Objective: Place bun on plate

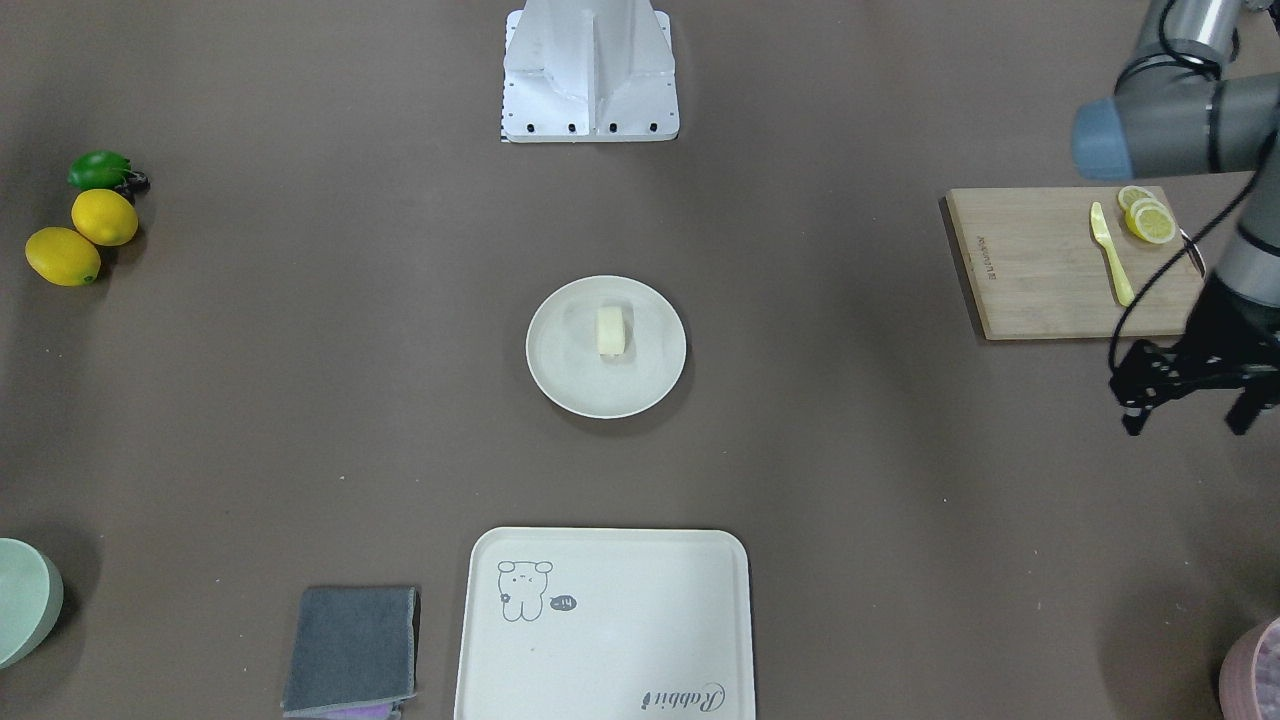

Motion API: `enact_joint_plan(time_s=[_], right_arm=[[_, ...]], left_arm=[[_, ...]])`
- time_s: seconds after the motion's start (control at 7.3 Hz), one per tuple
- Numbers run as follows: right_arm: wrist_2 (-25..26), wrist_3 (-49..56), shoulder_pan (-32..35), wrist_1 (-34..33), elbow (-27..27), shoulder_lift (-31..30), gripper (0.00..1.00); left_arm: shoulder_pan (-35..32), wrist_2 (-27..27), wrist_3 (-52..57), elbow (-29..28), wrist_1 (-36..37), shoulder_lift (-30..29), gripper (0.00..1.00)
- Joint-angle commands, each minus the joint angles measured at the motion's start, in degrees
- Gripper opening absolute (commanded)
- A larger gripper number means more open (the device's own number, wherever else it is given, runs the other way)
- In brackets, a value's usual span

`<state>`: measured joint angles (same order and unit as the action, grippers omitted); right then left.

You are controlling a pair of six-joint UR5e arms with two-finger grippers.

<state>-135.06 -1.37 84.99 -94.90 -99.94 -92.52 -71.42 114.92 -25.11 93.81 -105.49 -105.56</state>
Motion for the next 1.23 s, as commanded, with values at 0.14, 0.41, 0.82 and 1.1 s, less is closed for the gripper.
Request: enact_joint_plan(time_s=[0.14,0.41,0.82,1.1], right_arm=[[-0.11,-0.21,0.0,0.07,0.01,0.23,1.0],[-0.12,-0.21,0.0,0.07,-0.16,0.41,1.0],[-0.2,-0.21,0.0,0.07,-0.43,0.76,1.0],[-0.2,-0.21,0.0,0.07,-0.52,0.85,1.0]], left_arm=[[-16.26,14.75,17.35,-3.89,7.75,4.2,0.98],[-19.27,20.58,19.31,-1.9,6.79,11.66,0.98],[-20.61,21.13,19.31,0.14,6.87,13.98,0.98],[-20.69,20.61,19.23,0.14,6.96,13.89,0.98]])
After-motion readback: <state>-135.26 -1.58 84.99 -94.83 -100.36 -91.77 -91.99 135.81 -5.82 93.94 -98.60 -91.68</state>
